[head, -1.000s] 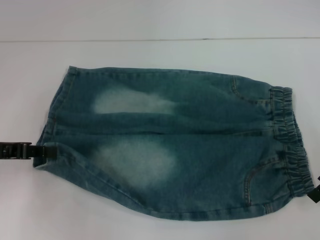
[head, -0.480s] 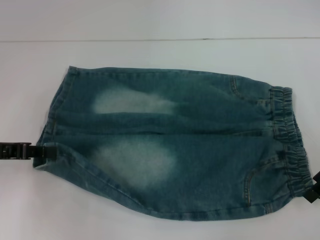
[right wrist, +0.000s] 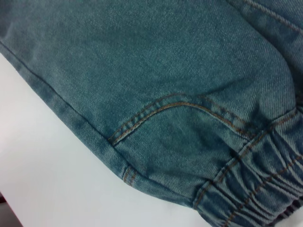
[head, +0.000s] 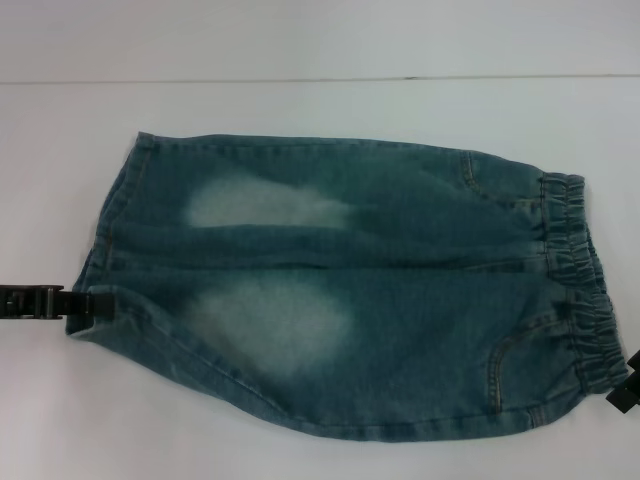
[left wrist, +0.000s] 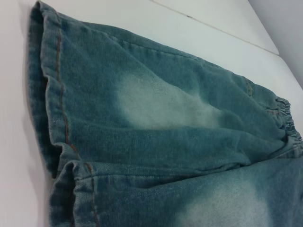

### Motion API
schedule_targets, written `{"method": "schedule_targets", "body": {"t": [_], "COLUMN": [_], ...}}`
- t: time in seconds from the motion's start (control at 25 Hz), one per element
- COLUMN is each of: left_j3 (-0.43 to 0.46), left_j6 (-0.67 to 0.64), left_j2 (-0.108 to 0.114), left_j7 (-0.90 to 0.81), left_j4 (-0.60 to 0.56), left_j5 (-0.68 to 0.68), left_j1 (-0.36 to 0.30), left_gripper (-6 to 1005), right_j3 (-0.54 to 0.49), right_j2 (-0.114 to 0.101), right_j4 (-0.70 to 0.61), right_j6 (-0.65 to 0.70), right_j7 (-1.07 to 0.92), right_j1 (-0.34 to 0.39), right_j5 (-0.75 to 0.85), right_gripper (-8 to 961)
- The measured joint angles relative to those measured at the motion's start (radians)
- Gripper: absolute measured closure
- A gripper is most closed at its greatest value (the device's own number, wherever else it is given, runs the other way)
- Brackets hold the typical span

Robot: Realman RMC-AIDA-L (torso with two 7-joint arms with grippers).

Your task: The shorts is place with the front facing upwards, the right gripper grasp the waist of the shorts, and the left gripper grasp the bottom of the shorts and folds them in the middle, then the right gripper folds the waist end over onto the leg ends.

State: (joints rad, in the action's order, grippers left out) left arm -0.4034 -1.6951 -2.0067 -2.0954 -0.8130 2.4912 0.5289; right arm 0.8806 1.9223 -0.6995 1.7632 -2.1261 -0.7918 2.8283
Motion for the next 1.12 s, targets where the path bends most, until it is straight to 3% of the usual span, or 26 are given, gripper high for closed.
{"method": "schedule_targets", "body": {"t": [0.84,1.12], "left_j3": [-0.001,-0.001], "left_j6": [0.002,0.002], "left_j2": [0.0,0.0], "left_j7": [0.0,0.0], "left_j4": [0.001,0.002], "left_j5": [0.0,0.0], "left_j1": [0.0,0.0], "left_gripper": [971,971], "right_j3": [-0.031,-0.041], "right_j2": [0.012,-0.003], "right_j4": [-0.011,-0.014], "right_j6": [-0.009,-0.003], "right_j7": [0.007,0.016], "right_j1": [-0.009,-0.002], "right_j5": [-0.03,-0.095], "right_gripper": [151,158]}}
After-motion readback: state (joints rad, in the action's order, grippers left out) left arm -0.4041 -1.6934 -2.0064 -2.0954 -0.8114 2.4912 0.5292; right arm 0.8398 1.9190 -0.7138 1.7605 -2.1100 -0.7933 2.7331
